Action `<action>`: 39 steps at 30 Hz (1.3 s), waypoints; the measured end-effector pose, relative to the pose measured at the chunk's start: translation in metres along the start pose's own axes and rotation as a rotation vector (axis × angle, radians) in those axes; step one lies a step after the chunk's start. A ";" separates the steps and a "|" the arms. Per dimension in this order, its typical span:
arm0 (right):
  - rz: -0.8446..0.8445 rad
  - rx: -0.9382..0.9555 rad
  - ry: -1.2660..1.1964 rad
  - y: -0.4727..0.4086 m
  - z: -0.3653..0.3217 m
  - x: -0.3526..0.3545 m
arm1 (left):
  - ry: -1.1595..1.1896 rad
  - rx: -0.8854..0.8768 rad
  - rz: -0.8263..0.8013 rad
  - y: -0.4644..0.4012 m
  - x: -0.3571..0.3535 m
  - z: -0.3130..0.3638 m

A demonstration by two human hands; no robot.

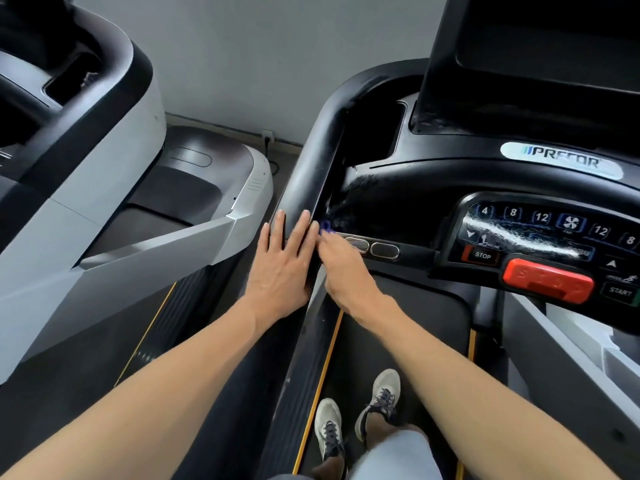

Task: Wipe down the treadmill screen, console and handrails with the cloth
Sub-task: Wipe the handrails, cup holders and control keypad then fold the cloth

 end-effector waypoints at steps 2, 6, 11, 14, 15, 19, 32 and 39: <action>-0.082 0.136 0.280 0.006 0.014 0.002 | -0.090 0.012 -0.048 0.000 0.001 0.013; -0.158 0.182 0.624 0.024 0.026 0.033 | -0.155 0.044 -0.073 0.000 0.002 0.021; -0.068 0.097 0.775 0.061 0.036 0.073 | -0.143 0.049 -0.077 -0.001 0.005 0.021; -0.099 0.157 0.710 0.025 0.021 0.048 | -0.161 0.044 -0.079 -0.001 0.005 0.021; -0.134 0.134 0.675 0.012 0.015 0.040 | -0.168 0.047 -0.077 -0.001 0.005 0.021; -0.176 0.062 0.603 0.016 0.023 0.050 | -0.173 0.049 -0.060 -0.001 0.004 0.021; -0.164 0.213 0.598 0.061 0.071 0.077 | -0.184 0.027 -0.053 -0.001 0.006 0.021; -0.119 0.229 0.626 0.047 0.056 0.065 | -0.238 -0.099 -0.091 -0.002 0.003 0.027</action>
Point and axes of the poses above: each hand's wrist, its own y-axis away from the middle knuckle, its own x-axis out of the back of the hand, z = x × y, the point moved 1 cm from there along -y, towards the middle knuckle, and after that the axes turned 6 degrees about -y, right-handed, at the moved point
